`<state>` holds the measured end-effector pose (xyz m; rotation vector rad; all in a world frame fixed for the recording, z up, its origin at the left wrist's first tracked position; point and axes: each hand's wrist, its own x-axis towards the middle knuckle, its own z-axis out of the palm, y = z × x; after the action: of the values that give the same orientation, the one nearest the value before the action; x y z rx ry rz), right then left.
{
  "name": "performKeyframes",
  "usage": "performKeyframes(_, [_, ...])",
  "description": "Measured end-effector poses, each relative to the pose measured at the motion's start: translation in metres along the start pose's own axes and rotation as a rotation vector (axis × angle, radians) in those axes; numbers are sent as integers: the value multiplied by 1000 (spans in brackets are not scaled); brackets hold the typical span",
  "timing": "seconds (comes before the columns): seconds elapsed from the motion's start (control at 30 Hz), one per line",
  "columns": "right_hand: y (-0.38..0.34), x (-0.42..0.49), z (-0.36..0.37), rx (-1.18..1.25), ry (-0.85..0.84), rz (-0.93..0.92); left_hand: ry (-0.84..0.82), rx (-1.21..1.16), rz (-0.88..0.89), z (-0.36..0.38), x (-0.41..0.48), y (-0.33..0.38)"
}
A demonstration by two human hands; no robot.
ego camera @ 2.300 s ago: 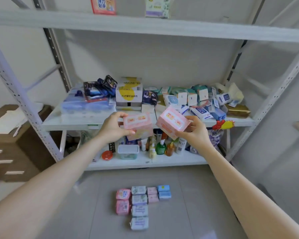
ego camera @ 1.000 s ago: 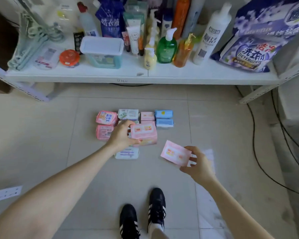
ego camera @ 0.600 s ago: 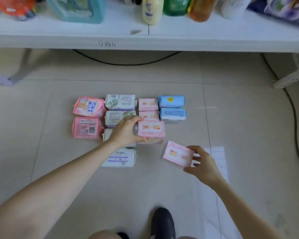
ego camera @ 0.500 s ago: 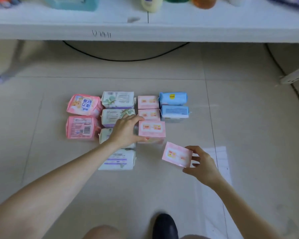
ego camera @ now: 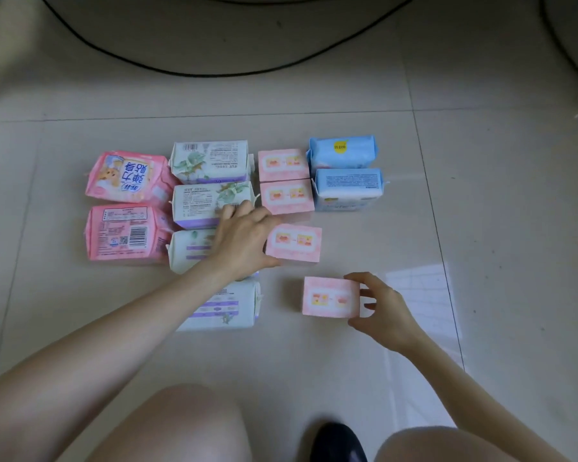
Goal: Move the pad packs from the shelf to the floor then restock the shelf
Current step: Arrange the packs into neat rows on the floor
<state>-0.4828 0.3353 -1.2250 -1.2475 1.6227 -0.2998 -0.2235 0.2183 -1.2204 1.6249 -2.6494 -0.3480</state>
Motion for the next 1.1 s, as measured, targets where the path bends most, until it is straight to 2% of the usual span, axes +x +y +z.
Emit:
performKeyframes(0.3, [-11,12,22,47,13,-41,161,-32,-97,-2,-1,-10])
performKeyframes(0.57, [-33,34,37,104,4,-111,13,69,-123,4,9,-24])
performKeyframes(1.1, [-41,45,45,138,47,-129,5,40,-116,6,9,-25])
